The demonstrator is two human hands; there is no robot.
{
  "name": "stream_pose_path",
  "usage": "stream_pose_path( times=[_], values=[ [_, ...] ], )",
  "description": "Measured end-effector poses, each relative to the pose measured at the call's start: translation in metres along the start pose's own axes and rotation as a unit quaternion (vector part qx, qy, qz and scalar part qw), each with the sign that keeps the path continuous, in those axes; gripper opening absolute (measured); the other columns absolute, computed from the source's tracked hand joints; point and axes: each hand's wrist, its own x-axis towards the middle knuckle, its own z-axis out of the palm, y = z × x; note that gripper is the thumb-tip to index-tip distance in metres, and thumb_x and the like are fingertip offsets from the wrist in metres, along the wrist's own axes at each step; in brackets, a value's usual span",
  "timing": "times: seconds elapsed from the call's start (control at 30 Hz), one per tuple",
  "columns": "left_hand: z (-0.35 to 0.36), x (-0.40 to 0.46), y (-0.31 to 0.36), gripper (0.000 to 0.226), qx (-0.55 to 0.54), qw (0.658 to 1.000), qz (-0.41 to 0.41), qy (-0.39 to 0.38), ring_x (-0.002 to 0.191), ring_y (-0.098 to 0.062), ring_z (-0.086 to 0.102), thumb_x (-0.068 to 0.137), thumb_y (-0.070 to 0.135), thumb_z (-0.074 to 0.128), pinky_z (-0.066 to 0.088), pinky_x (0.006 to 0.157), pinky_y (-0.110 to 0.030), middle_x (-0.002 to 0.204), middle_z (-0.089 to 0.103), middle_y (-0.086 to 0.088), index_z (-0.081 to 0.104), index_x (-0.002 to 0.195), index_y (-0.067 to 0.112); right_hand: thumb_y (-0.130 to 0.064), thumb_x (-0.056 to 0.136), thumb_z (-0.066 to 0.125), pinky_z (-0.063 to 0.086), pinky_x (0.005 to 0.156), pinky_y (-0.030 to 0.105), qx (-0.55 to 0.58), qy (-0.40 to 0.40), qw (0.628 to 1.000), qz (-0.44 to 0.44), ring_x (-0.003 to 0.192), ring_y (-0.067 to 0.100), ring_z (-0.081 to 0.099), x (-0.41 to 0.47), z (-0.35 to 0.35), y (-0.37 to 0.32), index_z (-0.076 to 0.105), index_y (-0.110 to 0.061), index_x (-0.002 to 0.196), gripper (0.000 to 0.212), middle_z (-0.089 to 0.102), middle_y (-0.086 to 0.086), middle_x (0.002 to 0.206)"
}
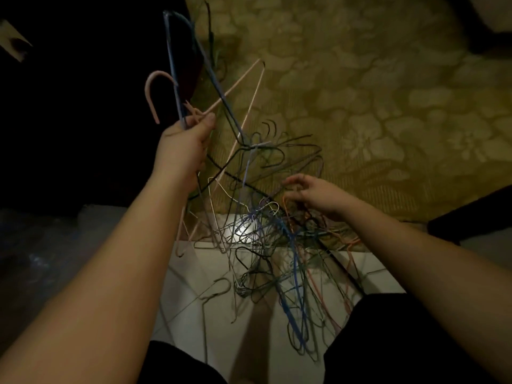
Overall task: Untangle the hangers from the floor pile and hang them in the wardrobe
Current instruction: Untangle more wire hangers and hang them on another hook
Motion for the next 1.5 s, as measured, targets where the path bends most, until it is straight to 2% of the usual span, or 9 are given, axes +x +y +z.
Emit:
stream_pose_path(
  times=[0.13,0.33,0.43,0.57,0.73,0.87,1.0,1.3,1.5],
  values=[
    [0.013,-0.001,-0.003,0.014,-0.059,0.998,-0.022,-0.015,0.046,-0.009,0.031,0.096,0.025,0.061,0.02,0.047,-0.025,0.062,0.045,0.003,0.054,0.084,0.021,-0.011,0.092,0.062,0.051,0.067,0.029,0.125,-0.043,0.99,-0.054,0.073,0.013,0.061,-0.012,0.002,-0.016,0.06,-0.017,0.11,0.019,0.067,-0.002,0.083],
    [0.035,-0.007,-0.012,0.014,-0.061,0.997,-0.038,-0.036,0.043,-0.007,0.032,0.095,0.023,0.062,0.023,0.044,-0.022,0.078,0.06,0.0,0.052,0.086,0.018,-0.012,0.096,0.057,0.046,0.046,0.02,0.19,0.027,0.979,-0.072,0.053,0.01,0.057,-0.013,0.008,-0.038,0.058,-0.013,0.101,0.005,0.067,0.001,0.075],
    [0.034,-0.007,-0.016,0.015,-0.037,0.999,-0.01,-0.031,0.045,-0.009,0.036,0.094,0.025,0.063,0.027,0.045,-0.024,0.089,0.067,-0.003,0.055,0.094,0.013,-0.009,0.098,0.053,0.048,0.047,0.021,0.283,0.036,0.956,-0.076,0.059,0.011,0.061,-0.016,0.0,-0.047,0.054,-0.01,0.109,0.012,0.069,0.004,0.081],
    [0.037,-0.012,-0.021,0.008,-0.028,0.998,0.001,-0.051,0.046,-0.011,0.039,0.094,0.023,0.062,0.033,0.046,-0.023,0.086,0.071,-0.002,0.058,0.091,0.017,-0.004,0.101,0.039,0.059,0.063,0.031,0.412,0.007,0.907,-0.09,0.086,0.02,0.07,-0.025,-0.012,-0.063,0.053,-0.005,0.112,0.018,0.071,0.013,0.101],
    [0.054,-0.022,-0.025,0.009,0.016,0.994,-0.015,-0.109,0.047,-0.012,0.044,0.093,0.022,0.064,0.037,0.048,-0.022,0.079,0.073,0.002,0.058,0.086,0.021,-0.009,0.103,0.04,0.059,0.062,0.026,0.356,0.033,0.926,-0.125,0.072,0.012,0.07,-0.027,-0.009,-0.075,0.056,-0.008,0.106,0.016,0.074,0.004,0.09],
    [0.06,-0.026,-0.03,0.014,0.028,0.988,-0.045,-0.145,0.064,-0.012,0.062,0.095,0.025,0.062,0.045,0.057,-0.024,0.075,0.071,0.007,0.059,0.081,0.024,-0.009,0.101,0.046,0.059,0.063,0.025,0.347,0.102,0.921,-0.142,0.056,0.007,0.063,-0.026,-0.009,-0.078,0.06,-0.01,0.095,0.016,0.071,-0.002,0.072],
    [0.057,-0.024,-0.031,0.01,0.026,0.981,-0.07,-0.178,0.057,-0.014,0.051,0.095,0.029,0.061,0.043,0.053,-0.026,0.093,0.071,-0.008,0.06,0.089,0.022,-0.01,0.1,0.048,0.057,0.061,0.024,0.355,0.144,0.914,-0.136,0.055,0.005,0.059,-0.024,-0.012,-0.081,0.063,-0.012,0.092,0.017,0.068,-0.002,0.07],
    [0.046,-0.021,-0.025,0.01,0.005,0.967,-0.095,-0.237,0.047,-0.008,0.046,0.091,0.011,0.062,0.035,0.045,-0.019,0.074,0.07,0.001,0.054,0.095,0.015,-0.01,0.101,0.049,0.053,0.058,0.022,0.322,0.219,0.912,-0.132,0.052,0.005,0.055,-0.018,-0.014,-0.087,0.062,-0.013,0.09,0.017,0.062,0.002,0.073],
    [0.038,-0.016,-0.018,0.026,-0.025,0.968,-0.08,-0.237,0.069,-0.01,0.06,0.083,-0.008,0.062,0.039,0.051,-0.019,0.074,0.064,0.006,0.053,0.093,0.014,-0.014,0.1,0.051,0.051,0.053,0.02,0.204,0.266,0.931,-0.144,0.053,0.004,0.056,-0.014,-0.014,-0.087,0.062,-0.008,0.108,0.015,0.062,0.005,0.082]
  ],
)
